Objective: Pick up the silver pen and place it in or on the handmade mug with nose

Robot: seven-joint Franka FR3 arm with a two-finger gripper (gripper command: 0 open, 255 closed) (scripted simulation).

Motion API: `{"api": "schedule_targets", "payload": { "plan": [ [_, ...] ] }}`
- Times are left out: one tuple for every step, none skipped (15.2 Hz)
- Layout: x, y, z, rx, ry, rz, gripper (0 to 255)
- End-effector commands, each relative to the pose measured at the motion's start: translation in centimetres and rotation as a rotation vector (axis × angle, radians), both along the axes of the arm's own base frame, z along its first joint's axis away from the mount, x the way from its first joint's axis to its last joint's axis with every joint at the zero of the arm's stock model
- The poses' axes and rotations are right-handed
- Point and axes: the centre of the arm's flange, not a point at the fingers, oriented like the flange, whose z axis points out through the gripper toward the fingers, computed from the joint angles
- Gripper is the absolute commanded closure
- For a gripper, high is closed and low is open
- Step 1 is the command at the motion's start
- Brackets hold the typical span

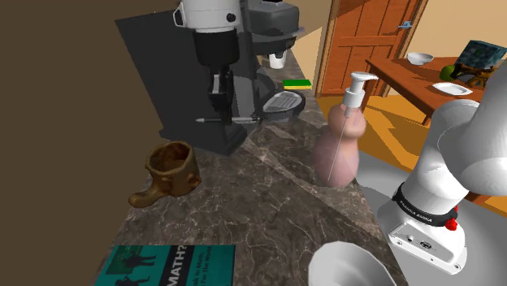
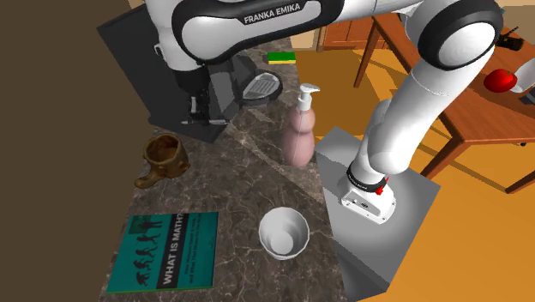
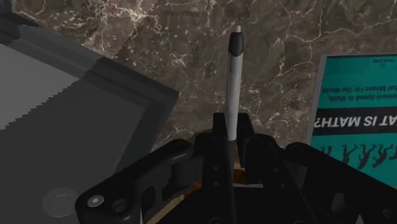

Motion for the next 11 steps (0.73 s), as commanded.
{"api": "schedule_targets", "payload": {
  "plan": [
    [1.9, 2.7, -0.9, 0.018, -0.014, 0.032, 255],
    [2.6, 3.9, -0.9, 0.018, -0.014, 0.032, 255],
    [3.3, 5.0, -0.8, 0.018, -0.014, 0.032, 255],
    [4.0, 6.1, -0.8, 0.018, -0.014, 0.032, 255],
    [4.7, 7.2, -0.7, 0.018, -0.014, 0.032, 255],
    [5.4, 8.3, -0.7, 0.018, -0.014, 0.032, 255],
    [6.1, 9.5, -0.7, 0.018, -0.014, 0.032, 255],
    [6.8, 10.6, -0.6, 0.018, -0.014, 0.032, 255],
    [7.5, 11.7, -0.6, 0.018, -0.014, 0.032, 255],
    [8.2, 12.8, -0.5, 0.018, -0.014, 0.032, 255],
    [8.9, 14.0, -0.5, 0.018, -0.014, 0.032, 255]
  ]
}}
